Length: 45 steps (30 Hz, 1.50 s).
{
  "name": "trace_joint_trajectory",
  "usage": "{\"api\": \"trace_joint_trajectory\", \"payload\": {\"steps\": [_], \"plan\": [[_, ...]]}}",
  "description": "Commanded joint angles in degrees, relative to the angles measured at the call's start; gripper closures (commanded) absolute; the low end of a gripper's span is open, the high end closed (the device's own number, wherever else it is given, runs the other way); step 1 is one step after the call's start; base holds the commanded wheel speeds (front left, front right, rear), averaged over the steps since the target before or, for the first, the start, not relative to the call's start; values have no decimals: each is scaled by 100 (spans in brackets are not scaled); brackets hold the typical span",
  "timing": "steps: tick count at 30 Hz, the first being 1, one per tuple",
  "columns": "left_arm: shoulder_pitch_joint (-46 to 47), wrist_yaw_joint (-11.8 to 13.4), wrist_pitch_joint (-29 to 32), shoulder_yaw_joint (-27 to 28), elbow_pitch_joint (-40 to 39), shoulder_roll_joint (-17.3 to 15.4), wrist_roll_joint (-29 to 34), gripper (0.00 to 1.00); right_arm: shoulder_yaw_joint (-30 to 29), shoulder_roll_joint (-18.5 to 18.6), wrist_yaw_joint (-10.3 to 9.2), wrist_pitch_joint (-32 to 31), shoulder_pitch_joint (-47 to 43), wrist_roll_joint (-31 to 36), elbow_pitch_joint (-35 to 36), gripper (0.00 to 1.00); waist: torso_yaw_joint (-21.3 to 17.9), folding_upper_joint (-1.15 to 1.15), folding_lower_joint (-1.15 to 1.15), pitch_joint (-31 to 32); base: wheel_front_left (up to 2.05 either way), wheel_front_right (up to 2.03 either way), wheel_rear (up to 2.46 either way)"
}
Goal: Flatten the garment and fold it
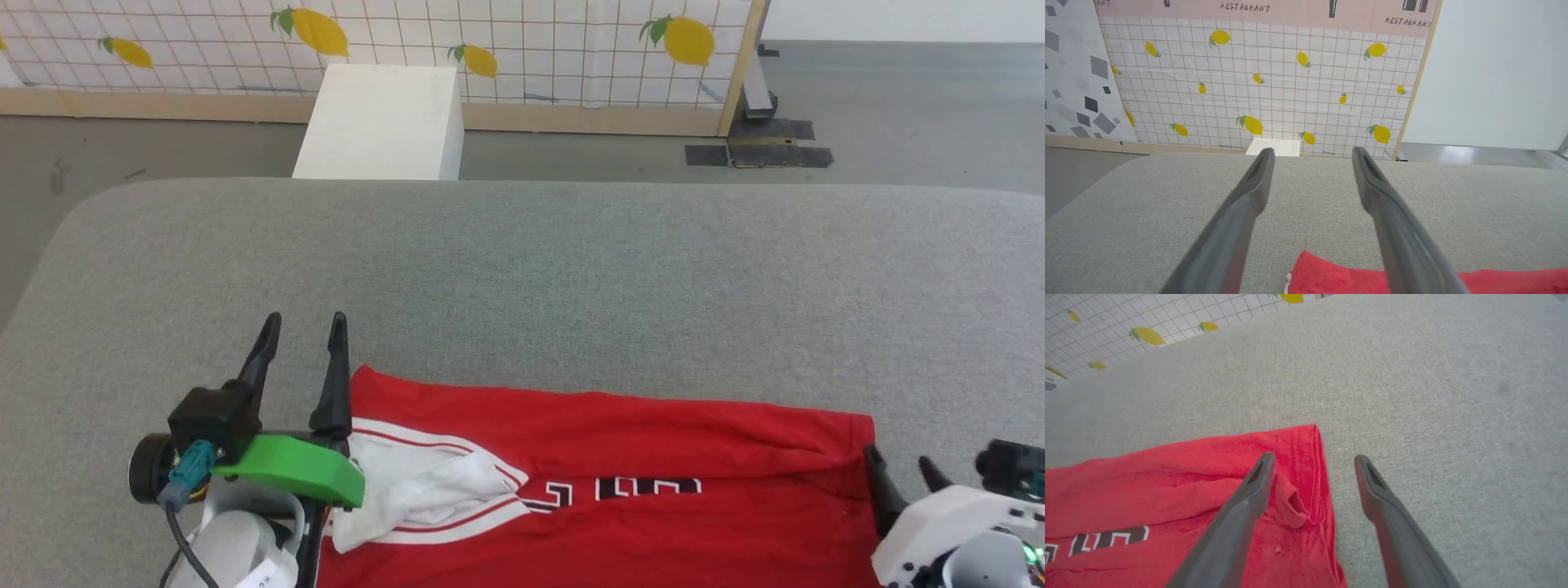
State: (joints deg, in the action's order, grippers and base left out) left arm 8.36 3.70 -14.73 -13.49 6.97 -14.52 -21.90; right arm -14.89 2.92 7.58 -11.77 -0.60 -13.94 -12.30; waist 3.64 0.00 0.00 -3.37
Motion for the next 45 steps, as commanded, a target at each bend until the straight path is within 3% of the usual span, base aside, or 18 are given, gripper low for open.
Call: {"api": "trace_joint_trajectory", "payload": {"steps": [1, 12, 13, 14, 17, 27, 40, 45], "plan": [[115, -88, -26, 98, 51, 77, 129, 0, 1, -3, -9, -183, 151, -39, -142, 0, -27, 0, 0, -4, 0, 0, 0], [219, -576, -27, 598, 353, 557, 628, 0, 166, -3, -9, -1990, 603, 193, -975, 0, -14, 0, 0, -22, 0, 0, 0], [214, -616, -27, 632, 383, 595, 657, 0, 234, -4, -9, -2218, 582, 164, -977, 14, -5, 0, 0, -25, 0, 0, 0], [212, -645, -27, 658, 402, 621, 683, 0, 277, -4, -9, -2369, 562, 146, -950, 52, 1, 0, 0, -28, 0, 0, 0], [205, -738, -27, 743, 458, 703, 752, 0, 335, -4, -9, -2677, 472, 146, -741, 100, 9, 0, 0, -42, 0, 0, 0], [223, -913, -27, 968, 531, 865, 933, 0, -298, -4, -9, -2275, 366, 612, -183, 100, -27, 0, 0, -65, 0, 0, 0], [237, -1042, -27, 1073, 598, 991, 1038, 0, -1969, -4, -9, -1478, 586, 2171, -162, 100, -31, 0, 0, -89, 0, 0, 0], [199, -1068, -27, 1090, 631, 1017, 1062, 0, -2095, -4, -9, -1326, 635, 2303, -140, 100, -27, 0, 0, -47, 0, 0, 0]]}}
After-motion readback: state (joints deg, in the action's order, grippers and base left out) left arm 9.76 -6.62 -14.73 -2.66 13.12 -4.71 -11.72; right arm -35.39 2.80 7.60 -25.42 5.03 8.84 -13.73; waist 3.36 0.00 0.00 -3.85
